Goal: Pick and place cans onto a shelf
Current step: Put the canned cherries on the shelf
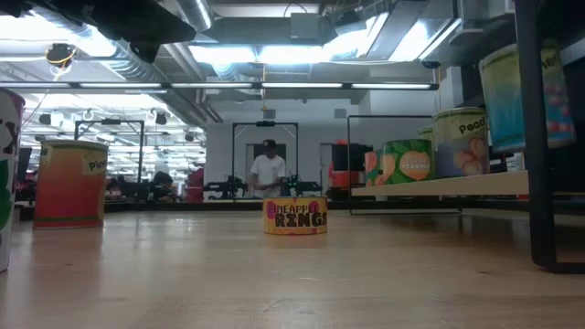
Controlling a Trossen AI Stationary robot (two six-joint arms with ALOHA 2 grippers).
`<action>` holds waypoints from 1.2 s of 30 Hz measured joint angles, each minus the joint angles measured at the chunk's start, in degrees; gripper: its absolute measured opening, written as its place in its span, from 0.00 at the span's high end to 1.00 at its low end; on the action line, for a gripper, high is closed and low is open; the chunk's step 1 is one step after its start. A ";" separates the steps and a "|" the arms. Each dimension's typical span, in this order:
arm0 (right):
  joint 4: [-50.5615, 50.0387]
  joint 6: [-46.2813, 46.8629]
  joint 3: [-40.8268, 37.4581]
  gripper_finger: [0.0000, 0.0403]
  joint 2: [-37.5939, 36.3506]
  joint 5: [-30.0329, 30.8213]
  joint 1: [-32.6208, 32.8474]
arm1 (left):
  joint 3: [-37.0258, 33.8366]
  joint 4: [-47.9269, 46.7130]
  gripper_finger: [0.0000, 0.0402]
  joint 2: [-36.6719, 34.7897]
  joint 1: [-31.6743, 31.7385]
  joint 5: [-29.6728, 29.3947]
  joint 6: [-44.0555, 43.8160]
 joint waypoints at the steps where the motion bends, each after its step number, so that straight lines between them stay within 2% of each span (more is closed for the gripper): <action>1: -0.04 0.03 -0.46 0.98 0.00 0.01 0.00 | 0.00 0.01 1.00 0.00 -0.01 0.00 0.00; 15: 5.48 0.03 -7.73 0.98 0.02 1.47 0.00 | 0.00 0.01 1.00 0.00 -0.01 0.00 -0.02; 31: 5.98 -0.07 -7.90 0.97 0.02 1.14 0.00 | 0.00 0.01 1.00 0.00 0.00 -0.01 -0.04; 36: 5.96 -0.01 -7.90 0.92 0.02 0.89 0.00 | 0.00 0.01 1.00 0.00 0.00 0.00 -0.04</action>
